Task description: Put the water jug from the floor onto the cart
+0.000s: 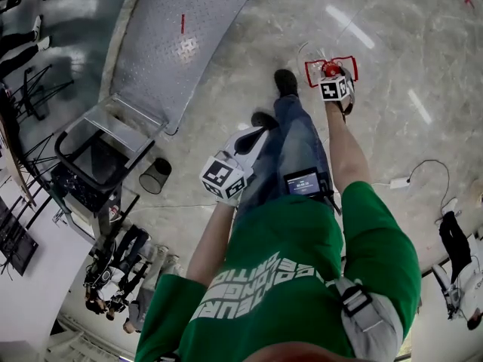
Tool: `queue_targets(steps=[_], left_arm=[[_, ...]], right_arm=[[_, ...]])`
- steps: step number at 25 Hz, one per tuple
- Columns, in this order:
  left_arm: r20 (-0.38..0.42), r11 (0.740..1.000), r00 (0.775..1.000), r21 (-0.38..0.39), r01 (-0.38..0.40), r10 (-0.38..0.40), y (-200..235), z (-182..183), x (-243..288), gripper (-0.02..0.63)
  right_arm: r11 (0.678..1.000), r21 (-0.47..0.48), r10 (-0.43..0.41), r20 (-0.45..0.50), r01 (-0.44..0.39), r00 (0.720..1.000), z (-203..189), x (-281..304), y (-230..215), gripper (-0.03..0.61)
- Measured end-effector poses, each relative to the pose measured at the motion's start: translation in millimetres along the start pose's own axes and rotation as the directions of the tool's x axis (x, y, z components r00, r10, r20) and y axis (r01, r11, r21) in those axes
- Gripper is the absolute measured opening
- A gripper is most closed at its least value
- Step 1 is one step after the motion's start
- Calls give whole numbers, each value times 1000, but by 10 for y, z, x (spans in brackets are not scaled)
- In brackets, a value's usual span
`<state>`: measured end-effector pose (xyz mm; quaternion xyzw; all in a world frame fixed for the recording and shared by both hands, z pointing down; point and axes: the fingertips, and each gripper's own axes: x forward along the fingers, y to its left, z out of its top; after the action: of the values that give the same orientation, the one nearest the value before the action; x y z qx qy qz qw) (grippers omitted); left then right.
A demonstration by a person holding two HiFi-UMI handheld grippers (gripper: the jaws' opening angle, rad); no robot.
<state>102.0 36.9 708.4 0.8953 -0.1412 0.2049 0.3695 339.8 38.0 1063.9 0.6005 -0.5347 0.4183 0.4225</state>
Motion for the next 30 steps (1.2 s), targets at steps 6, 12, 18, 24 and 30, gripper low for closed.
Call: queue_targets(steps=[6,12,18,24,30], left_arm=[[-2,1000,1000,-9,-6,6,47,26,68,14],[0,999,1000,-30,-16,16,71,25,67,14],[-12,999,1000,-48,-15,15,30,-60,114,14],[-33,999,999,-49,-7,5,11,-122,190,13],[5,999,1000,-42,-18,18,72,79,171,12]], right_arm=[[998,39,-52,-4,52,999,9,37,-60,259],[994,109,33,-100,-22,994,-149,173,20,360],[993,97,79,-159,-64,984,-278,296,59,341],[995,52,93,-128,-86,987,-215,391,26,304],[994,42,107,-194,-100,975,-267,302,65,299]])
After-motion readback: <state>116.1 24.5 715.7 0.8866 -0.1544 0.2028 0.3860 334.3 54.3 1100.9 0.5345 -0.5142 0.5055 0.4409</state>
